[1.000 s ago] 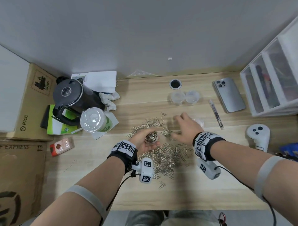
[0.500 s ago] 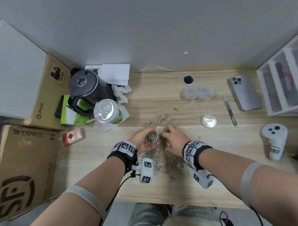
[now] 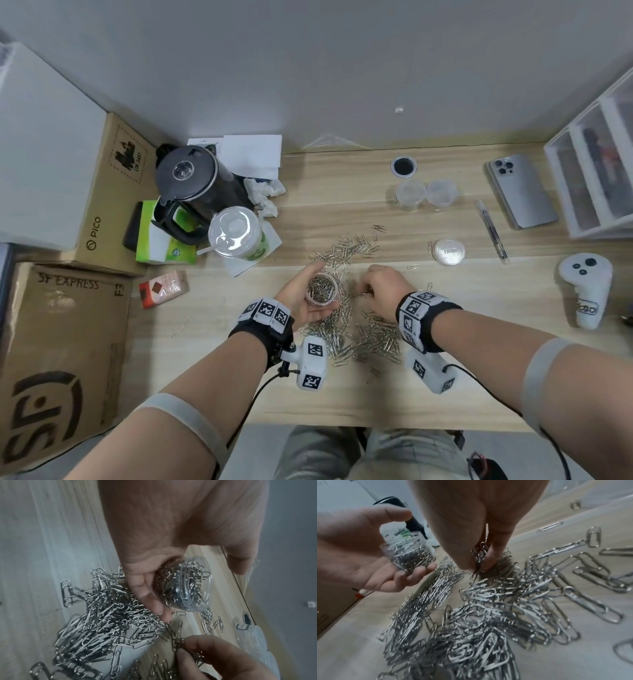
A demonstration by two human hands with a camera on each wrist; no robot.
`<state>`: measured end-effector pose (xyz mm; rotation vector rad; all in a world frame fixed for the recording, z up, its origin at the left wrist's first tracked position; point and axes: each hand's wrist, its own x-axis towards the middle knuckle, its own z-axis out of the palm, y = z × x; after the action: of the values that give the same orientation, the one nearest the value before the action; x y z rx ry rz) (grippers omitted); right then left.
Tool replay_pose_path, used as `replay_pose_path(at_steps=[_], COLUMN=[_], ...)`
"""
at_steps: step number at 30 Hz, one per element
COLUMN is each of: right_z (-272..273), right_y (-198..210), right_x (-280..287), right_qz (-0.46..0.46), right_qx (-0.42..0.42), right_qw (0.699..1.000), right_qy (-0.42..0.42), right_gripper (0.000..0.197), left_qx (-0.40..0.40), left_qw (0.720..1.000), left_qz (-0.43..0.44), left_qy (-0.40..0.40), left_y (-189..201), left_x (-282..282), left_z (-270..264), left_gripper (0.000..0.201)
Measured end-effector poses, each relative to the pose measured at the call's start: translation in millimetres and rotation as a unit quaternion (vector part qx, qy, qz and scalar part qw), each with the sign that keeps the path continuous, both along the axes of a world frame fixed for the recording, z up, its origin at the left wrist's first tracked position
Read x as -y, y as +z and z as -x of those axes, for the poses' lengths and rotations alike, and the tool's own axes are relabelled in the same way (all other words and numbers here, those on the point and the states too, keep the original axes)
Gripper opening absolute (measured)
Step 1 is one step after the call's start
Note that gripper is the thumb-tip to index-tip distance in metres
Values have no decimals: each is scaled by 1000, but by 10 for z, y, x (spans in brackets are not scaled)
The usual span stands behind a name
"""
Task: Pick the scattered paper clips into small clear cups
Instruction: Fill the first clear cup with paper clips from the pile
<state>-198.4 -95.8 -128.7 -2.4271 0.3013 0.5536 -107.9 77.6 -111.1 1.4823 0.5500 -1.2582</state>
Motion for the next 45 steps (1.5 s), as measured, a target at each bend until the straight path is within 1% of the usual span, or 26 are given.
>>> replay_pose_path(at_steps=[1, 3, 7, 9, 13, 16, 20, 23, 26, 29, 31, 33, 35, 36, 37, 40, 43, 45], right_z=[1, -2, -74, -134, -239, -250, -208, -166, -122, -89, -83, -85, -68, -43, -4, 151, 281, 316], right_y=[16, 54, 239, 370, 553, 543, 514, 523, 552, 624, 655, 622, 559, 511, 464, 290, 160, 94], right_x=[32, 87, 131, 106, -83, -218, -276, -240, -172, -92, 12, 180, 406, 539, 673, 1022, 1213, 1272], right_qz=[4, 1, -55, -77, -104, -104, -87, -122, -164, -175, -153, -111, -48, -9, 33, 125, 147, 139], right_qx=[3, 25, 74, 104, 136, 138, 127, 132, 126, 168, 196, 205, 192, 170, 137, 22, -63, -101], right_qw=[1000, 999, 990, 984, 981, 983, 988, 984, 978, 968, 963, 962, 965, 968, 971, 962, 952, 954], right_qy=[-11, -36, -104, -120, -96, -56, 6, 11, -22, -64, -101, -144, -174, -185, -195, -240, -260, -247], right_gripper=[14, 15, 2, 4, 9, 12, 21, 26, 30, 31, 33, 31, 26, 24, 25, 38, 60, 67], left_qx=[-5, -14, -21, -23, -28, -33, -12, 8, 13, 12, 10, 9, 17, 18, 18, 19, 12, 0], left_qw=[1000, 1000, 1000, 999, 999, 998, 999, 999, 1000, 1000, 1000, 999, 998, 997, 996, 996, 996, 996], left_qz=[0, 7, -2, -15, -11, 8, -16, -21, -9, 15, 25, 30, 39, 44, 52, 69, 66, 71], left_qy=[2, 8, 18, 23, 25, 47, 38, 23, 22, 18, 9, -15, -43, -58, -66, -60, -56, -63], left_y=[6, 37, 73, 95, 111, 124, 135, 111, 114, 110, 89, 78, 53, 40, 24, 12, 0, -4], left_x=[1, 4, 43, 83, 157, 234, 307, 329, 357, 403, 430, 439, 444, 449, 454, 503, 576, 623], left_z=[-2, -5, -9, 5, 62, 106, 115, 113, 132, 145, 143, 134, 118, 113, 109, 118, 122, 121], left_gripper=[70, 64, 65, 66, 69, 68, 60, 51, 44, 43, 48, 61, 79, 84, 84, 66, 66, 64])
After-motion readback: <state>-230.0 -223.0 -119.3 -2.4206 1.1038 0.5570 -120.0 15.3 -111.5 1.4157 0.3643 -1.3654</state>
